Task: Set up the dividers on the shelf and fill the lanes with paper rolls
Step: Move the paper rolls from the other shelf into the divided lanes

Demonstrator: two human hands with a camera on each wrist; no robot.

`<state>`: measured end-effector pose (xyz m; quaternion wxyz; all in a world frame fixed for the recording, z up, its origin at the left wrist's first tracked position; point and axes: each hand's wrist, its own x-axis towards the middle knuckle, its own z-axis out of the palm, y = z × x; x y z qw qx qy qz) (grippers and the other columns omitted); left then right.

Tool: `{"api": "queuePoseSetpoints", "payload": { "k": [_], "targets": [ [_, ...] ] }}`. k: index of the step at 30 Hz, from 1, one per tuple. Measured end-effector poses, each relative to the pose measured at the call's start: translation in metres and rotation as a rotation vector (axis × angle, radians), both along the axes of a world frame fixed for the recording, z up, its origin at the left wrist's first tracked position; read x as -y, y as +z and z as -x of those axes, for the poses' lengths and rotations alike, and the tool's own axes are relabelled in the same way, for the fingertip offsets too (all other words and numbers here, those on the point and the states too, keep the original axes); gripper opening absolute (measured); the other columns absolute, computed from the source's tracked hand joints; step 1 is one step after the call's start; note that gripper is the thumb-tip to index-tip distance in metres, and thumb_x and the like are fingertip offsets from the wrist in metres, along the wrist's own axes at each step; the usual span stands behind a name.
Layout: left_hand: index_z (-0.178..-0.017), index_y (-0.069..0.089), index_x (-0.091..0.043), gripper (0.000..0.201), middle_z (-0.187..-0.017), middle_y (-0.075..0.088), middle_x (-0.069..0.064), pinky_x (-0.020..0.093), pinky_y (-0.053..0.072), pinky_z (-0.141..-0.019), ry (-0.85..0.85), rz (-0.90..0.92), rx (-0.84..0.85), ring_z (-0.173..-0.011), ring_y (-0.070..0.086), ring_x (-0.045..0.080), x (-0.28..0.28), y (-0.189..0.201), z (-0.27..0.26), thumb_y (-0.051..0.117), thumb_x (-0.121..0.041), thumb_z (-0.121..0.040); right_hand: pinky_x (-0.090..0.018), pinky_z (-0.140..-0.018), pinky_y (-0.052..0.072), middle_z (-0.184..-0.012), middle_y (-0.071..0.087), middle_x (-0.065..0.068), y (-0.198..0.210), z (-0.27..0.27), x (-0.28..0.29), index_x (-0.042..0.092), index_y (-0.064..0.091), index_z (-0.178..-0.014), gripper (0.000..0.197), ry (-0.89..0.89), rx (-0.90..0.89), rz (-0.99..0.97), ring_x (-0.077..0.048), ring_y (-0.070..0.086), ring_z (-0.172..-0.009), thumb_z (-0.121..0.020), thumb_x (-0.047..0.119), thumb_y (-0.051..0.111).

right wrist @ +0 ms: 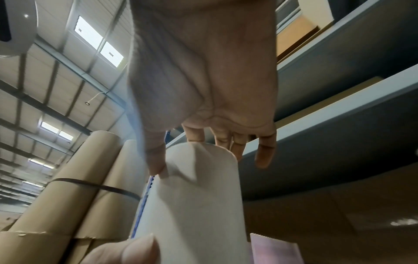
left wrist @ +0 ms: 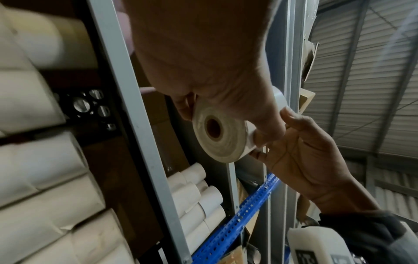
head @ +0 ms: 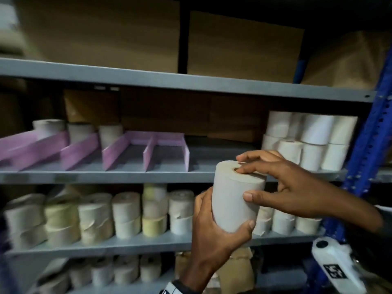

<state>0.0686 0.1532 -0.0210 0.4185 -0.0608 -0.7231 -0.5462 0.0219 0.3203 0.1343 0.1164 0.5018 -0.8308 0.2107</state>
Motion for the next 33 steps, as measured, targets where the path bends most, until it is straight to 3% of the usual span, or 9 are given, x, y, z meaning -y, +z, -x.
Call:
{"api": "queuePoseSetpoints", "payload": {
  "k": [3, 7, 14, 18, 22, 24, 27, 30, 33],
  "targets": [
    [-0.133, 0.053, -0.043, 0.085, -0.123, 0.051, -0.018, 0.037, 0.057, -0.089, 0.045, -0.035, 0.022, -0.113, 0.06, 0.006, 0.024, -0.005, -0.032, 0.088, -0.057, -0.057, -0.03, -0.101, 0.048, -0.138, 0.035, 0.038, -0.001, -0.014, 0.028, 0.05, 0.057, -0.12, 0.051, 0.058, 0.019, -0.057, 0.011, 0.028, -0.134, -0.074, 0.071, 0.059],
    [-0.131, 0.052, -0.047, 0.083, -0.122, 0.051, -0.02, 0.032, 0.058, -0.084, 0.121, -0.007, 0.017, -0.111, 0.061, 0.003, 0.063, -0.007, -0.067, 0.088, -0.06, -0.058, -0.028, -0.105, 0.044, -0.141, 0.033, 0.037, 0.0, -0.031, 0.073, 0.046, 0.058, -0.125, 0.06, 0.138, 0.051, -0.118, 0.012, 0.029, -0.135, -0.073, 0.075, 0.059],
    [-0.128, 0.049, -0.056, 0.079, -0.119, 0.051, -0.023, 0.016, 0.053, -0.083, 0.188, 0.056, 0.029, -0.11, 0.06, -0.002, 0.144, -0.014, -0.114, 0.087, -0.061, -0.059, -0.029, -0.102, 0.048, -0.141, 0.04, 0.028, -0.005, -0.06, 0.152, 0.033, 0.065, -0.125, 0.053, 0.295, 0.056, -0.115, 0.006, 0.04, -0.132, -0.08, 0.061, 0.068],
    [-0.143, 0.042, -0.047, 0.088, -0.13, 0.055, -0.022, 0.026, 0.054, -0.09, 0.215, 0.094, 0.064, -0.119, 0.058, 0.001, 0.182, -0.017, -0.126, 0.085, -0.054, -0.067, -0.034, -0.102, 0.047, -0.139, 0.042, 0.022, -0.017, -0.068, 0.193, 0.026, 0.068, -0.122, 0.05, 0.313, 0.069, -0.069, -0.001, 0.043, -0.13, -0.081, 0.055, 0.069],
    [-0.149, 0.032, -0.044, 0.088, -0.14, 0.049, -0.021, 0.005, 0.041, -0.093, 0.337, 0.139, 0.073, -0.125, 0.047, -0.009, 0.2, -0.02, -0.127, 0.075, -0.06, -0.075, -0.035, -0.102, 0.046, -0.137, 0.042, 0.019, -0.019, -0.067, 0.226, 0.021, 0.069, -0.12, 0.044, 0.282, 0.068, -0.043, 0.0, 0.045, -0.127, -0.083, 0.046, 0.073],
    [-0.152, 0.034, -0.031, 0.083, -0.146, 0.047, -0.013, 0.003, 0.034, -0.099, 0.402, 0.184, 0.068, -0.132, 0.046, 0.0, 0.204, -0.021, -0.126, 0.07, -0.053, -0.081, -0.037, -0.103, 0.045, -0.137, 0.043, 0.017, -0.018, -0.063, 0.239, 0.02, 0.07, -0.118, 0.042, 0.253, 0.035, -0.04, -0.001, 0.045, -0.127, -0.083, 0.044, 0.073],
    [-0.151, 0.041, -0.014, 0.077, -0.15, 0.044, 0.004, 0.01, 0.034, -0.108, 0.48, 0.324, 0.022, -0.137, 0.048, 0.019, 0.207, -0.024, -0.122, 0.065, -0.041, -0.084, -0.039, -0.103, 0.044, -0.136, 0.044, 0.017, -0.014, -0.052, 0.256, 0.021, 0.07, -0.119, 0.042, 0.201, -0.001, -0.018, -0.003, 0.045, -0.125, -0.083, 0.044, 0.073],
    [-0.15, 0.043, -0.014, 0.079, -0.152, 0.042, 0.01, 0.03, 0.047, -0.105, 0.5, 0.518, 0.021, -0.137, 0.048, 0.027, 0.205, -0.031, -0.115, 0.068, -0.037, -0.078, -0.043, -0.102, 0.044, -0.135, 0.044, 0.018, -0.008, -0.038, 0.268, 0.022, 0.069, -0.121, 0.045, 0.169, -0.019, -0.005, -0.006, 0.046, -0.125, -0.083, 0.046, 0.071],
    [-0.148, 0.049, -0.011, 0.082, -0.155, 0.04, 0.014, 0.04, 0.052, -0.101, 0.5, 0.636, 0.111, -0.139, 0.047, 0.032, 0.206, -0.031, -0.102, 0.073, -0.035, -0.073, -0.048, -0.1, 0.042, -0.134, 0.045, 0.019, -0.004, -0.022, 0.279, 0.024, 0.069, -0.12, 0.046, 0.148, -0.063, -0.01, -0.007, 0.047, -0.124, -0.083, 0.05, 0.068]
  ]
}}
